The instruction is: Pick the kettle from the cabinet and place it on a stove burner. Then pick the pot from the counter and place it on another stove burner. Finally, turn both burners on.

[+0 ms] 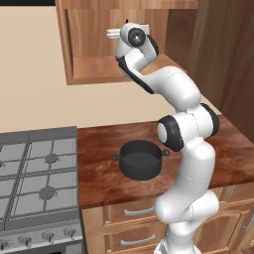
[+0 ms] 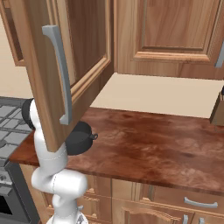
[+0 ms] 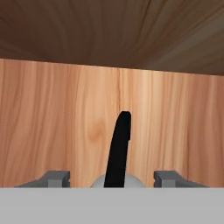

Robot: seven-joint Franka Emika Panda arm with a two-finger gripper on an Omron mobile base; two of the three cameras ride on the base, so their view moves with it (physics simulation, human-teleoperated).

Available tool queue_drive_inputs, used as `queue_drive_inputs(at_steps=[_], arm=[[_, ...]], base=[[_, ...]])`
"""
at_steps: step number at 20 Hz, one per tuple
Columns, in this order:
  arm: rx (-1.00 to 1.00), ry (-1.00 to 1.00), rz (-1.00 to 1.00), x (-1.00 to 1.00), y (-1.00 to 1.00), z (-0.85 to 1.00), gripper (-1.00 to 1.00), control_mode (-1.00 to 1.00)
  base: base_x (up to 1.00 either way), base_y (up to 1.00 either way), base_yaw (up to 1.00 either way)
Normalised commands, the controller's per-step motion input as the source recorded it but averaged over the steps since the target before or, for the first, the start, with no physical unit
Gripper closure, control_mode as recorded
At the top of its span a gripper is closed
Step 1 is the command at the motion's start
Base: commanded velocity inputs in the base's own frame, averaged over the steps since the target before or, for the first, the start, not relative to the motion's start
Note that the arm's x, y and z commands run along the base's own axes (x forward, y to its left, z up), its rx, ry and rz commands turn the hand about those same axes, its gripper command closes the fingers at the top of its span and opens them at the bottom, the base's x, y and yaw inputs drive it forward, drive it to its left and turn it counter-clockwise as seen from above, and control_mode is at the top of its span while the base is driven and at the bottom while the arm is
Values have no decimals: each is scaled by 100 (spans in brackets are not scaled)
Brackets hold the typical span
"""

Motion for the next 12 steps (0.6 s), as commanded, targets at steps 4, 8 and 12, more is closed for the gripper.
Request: queue_drive_inputs(at_steps=[4, 8, 12], arm=[[0, 1, 0, 0, 0, 0, 100, -100], [0, 0, 0, 0, 0, 0, 100, -100], [0, 0, 0, 0, 0, 0, 100, -100]], base=[[0, 0, 0], [0, 0, 0], [0, 0, 0]])
